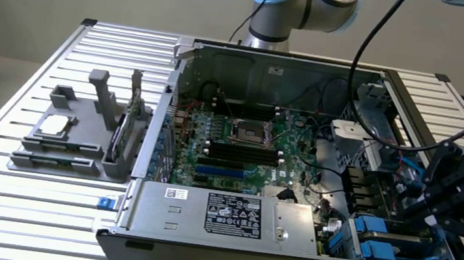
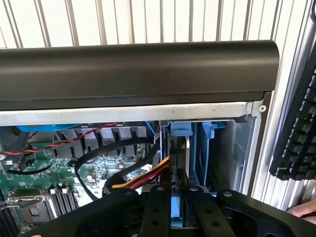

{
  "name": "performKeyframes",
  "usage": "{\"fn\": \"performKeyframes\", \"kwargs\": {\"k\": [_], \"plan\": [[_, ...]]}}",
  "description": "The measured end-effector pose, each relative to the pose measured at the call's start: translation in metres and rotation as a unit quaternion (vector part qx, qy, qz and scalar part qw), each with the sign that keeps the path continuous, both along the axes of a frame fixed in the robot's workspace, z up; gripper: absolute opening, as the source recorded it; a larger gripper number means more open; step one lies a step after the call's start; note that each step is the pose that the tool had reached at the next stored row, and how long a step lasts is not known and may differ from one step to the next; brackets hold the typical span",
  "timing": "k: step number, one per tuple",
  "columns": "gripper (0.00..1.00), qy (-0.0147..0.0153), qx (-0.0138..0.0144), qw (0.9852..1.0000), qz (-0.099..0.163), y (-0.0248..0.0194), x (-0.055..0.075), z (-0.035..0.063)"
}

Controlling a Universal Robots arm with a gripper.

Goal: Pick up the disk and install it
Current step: 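Insert the first disk wire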

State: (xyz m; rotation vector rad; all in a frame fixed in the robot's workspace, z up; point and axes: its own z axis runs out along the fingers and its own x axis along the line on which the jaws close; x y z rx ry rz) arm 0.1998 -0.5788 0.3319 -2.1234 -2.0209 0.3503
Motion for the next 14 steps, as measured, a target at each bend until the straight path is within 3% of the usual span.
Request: {"fn": "performKeyframes", "kwargs": {"k": [14], "plan": [[0.17,0.0014,-0.0002,1.0000,0.000,0.0012,0.0024,-0.0012]]}}
